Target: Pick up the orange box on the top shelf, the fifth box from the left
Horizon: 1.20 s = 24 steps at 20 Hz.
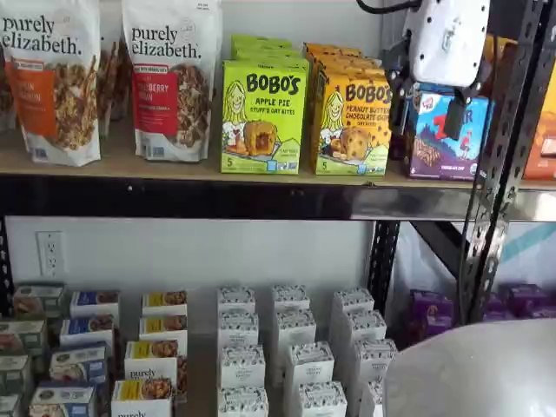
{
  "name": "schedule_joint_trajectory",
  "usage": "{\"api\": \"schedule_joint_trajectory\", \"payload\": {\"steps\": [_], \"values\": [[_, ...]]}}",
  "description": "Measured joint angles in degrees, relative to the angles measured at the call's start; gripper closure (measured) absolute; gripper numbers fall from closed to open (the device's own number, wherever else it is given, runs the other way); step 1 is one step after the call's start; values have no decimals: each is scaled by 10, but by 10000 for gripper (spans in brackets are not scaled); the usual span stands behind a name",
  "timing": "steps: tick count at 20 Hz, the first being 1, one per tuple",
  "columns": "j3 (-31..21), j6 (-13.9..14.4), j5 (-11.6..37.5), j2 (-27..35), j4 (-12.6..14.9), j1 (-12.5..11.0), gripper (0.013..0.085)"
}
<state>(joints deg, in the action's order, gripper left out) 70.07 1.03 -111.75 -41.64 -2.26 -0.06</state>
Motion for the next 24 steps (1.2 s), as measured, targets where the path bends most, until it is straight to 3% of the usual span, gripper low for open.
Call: {"api": "schedule_joint_trajectory", "payload": {"steps": [3,7,17,24], "values": [[-17,-17,27,-16,-44,-33,130],[-20,-18,34,-18,-51,-34,130],[-23,17,68,-13,-24,12,130],[-22,46,120,7,15,52,130]]}}
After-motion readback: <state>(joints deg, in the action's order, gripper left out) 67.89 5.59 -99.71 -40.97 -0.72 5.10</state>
